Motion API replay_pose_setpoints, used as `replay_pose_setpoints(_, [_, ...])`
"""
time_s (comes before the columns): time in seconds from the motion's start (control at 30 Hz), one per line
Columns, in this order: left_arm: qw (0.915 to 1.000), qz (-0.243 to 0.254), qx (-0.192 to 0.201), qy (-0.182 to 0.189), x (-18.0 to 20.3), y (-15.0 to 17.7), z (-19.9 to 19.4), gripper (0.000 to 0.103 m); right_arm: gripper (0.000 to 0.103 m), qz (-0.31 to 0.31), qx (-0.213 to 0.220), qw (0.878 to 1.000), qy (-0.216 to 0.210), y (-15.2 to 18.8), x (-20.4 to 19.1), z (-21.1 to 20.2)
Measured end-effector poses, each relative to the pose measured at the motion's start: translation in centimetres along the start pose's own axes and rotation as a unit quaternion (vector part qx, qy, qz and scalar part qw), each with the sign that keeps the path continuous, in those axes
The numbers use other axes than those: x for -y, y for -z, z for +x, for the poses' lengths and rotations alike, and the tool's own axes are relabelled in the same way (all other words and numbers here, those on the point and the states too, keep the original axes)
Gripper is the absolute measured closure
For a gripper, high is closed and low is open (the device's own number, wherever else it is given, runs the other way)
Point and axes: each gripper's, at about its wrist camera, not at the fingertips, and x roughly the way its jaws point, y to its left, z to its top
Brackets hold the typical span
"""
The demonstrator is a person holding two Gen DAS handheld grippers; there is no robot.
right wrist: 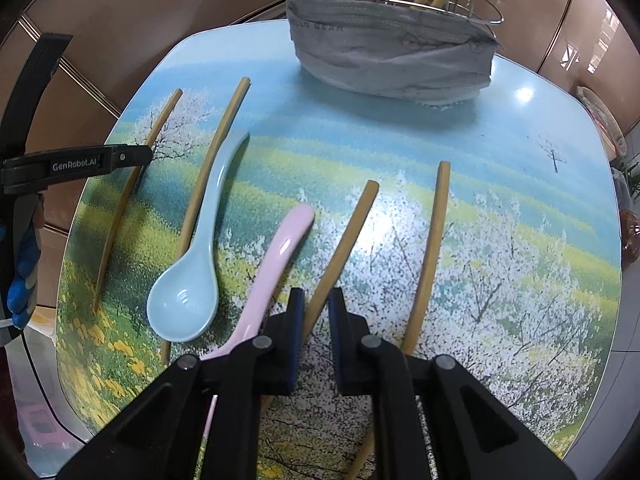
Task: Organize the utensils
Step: 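Close the left tool on a bamboo chopstick while the right tool grasps another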
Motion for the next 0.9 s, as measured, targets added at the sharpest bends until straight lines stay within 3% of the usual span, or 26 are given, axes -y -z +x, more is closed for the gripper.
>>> replay_pose_setpoints(0.27, [0.9988,0.019,-0.041,0.015,0.8,-0.7,0.3,0.097,0.094,0.007,-0.004,1.0,-0.001,0.3,-0.2,0.1])
replay_pose_setpoints(0.67, [0.9996,0.008,-0.023,0.017,0.8,0.2,-0.4,0.097,0.096,0.033,0.009,0.999,-0.003,0.7,0.3,-0.3])
replay_pose_setpoints(0.9, [0.9993,-0.011,-0.001,0.037,-0.4,2.3,-2.2,0.097,0.097,0.052,0.044,0.997,-0.027,2.4,1.5,-3.2])
